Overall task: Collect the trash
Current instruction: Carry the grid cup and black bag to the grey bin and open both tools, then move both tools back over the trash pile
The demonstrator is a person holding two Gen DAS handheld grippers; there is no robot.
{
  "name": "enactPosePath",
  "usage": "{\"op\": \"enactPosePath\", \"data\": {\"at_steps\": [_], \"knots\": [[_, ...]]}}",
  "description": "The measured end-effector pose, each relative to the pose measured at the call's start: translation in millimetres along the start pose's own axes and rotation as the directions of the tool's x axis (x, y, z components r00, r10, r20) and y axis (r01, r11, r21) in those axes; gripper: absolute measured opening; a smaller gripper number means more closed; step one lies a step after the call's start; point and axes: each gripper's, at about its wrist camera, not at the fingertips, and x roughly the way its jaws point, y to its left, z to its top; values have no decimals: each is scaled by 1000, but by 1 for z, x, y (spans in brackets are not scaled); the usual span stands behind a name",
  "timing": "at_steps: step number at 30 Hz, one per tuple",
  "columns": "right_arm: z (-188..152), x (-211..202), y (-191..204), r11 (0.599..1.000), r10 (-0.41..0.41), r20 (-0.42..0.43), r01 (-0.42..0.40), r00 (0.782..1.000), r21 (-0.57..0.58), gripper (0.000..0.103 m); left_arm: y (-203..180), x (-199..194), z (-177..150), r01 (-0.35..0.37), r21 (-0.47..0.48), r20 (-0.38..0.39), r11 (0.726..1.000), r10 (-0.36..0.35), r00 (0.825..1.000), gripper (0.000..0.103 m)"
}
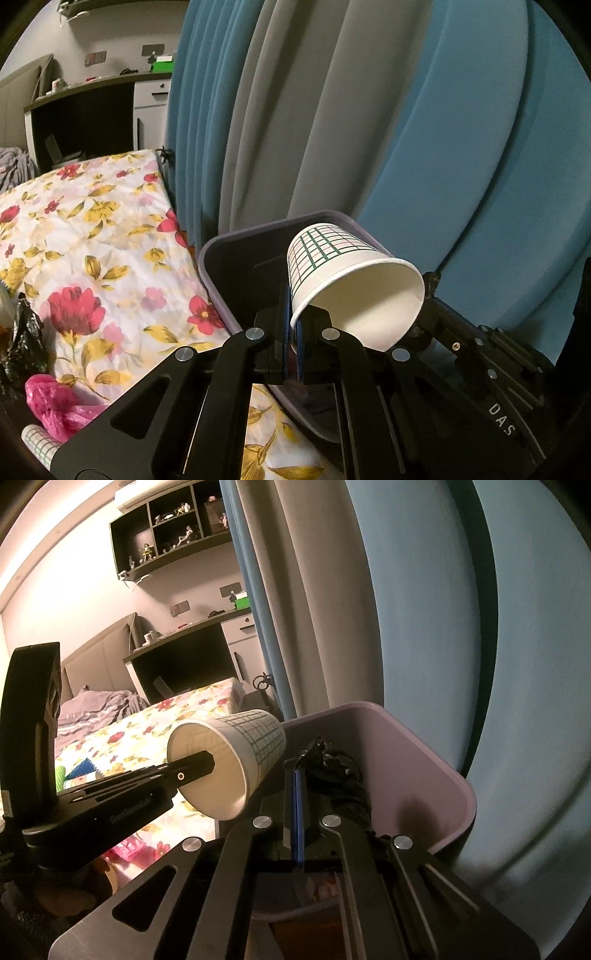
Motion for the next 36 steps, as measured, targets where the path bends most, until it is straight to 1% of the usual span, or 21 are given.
{"op": "enactPosePath", "data": {"at_steps": [13,14,16,17,18,19,20,21,24,26,27,28,30,31,33,34,36], "knots": [[-5,9,-6,1000,8,-36,-7,999,14,1,4,18,-5,22,-18,-42,1000,-23,999,2],[-5,11,-7,1000,12,-41,-11,999,18,1,5,18,-5,26,-17,-40,1000,-27,999,4],[-6,12,-9,1000,14,-47,-13,999,25,2,7,16,-4,12,-22,-34,1000,-12,999,23],[-6,13,-10,999,13,-48,-12,999,32,4,8,14,-4,6,-24,-24,1000,-7,1000,47],[-7,13,-11,999,14,-48,-12,999,37,9,10,10,-5,-12,-28,-1,1000,12,1000,71],[-7,13,-13,999,14,-47,-12,999,45,16,12,4,-5,-44,-38,26,998,45,999,79],[-8,12,-13,999,8,-45,-6,999,50,20,13,-1,-5,-61,-47,49,997,64,997,84],[-8,11,-14,998,2,-40,0,999,55,25,15,-6,-5,-69,-52,65,996,73,995,86],[-9,4,-14,998,-14,-19,16,1000,63,30,20,-17,-6,-114,-61,85,992,119,989,93],[-9,-3,-13,998,-30,-3,30,1000,63,37,22,-25,-8,-131,-66,104,989,138,985,94],[-9,-6,-11,997,-41,7,40,999,58,42,23,-32,-10,-141,-64,118,988,148,982,95],[-10,-12,-8,997,-59,22,58,998,48,53,24,-37,-12,-152,-64,127,986,159,979,96],[-12,-20,-3,994,-103,52,101,993,36,64,25,-50,-15,-170,-61,153,984,177,972,97],[-13,-23,-2,993,-115,66,113,991,32,65,26,-55,-17,-177,-60,160,982,184,970,97],[-15,-31,3,990,-139,91,136,986,31,77,28,-65,-20,-188,-58,172,980,195,966,97],[-17,-34,4,988,-152,102,149,983,36,79,29,-72,-23,-190,-59,177,980,198,964,97],[-21,-41,11,986,-165,118,162,979,33,81,33,-84,-28,-195,-61,185,979,203,961,97]]}}
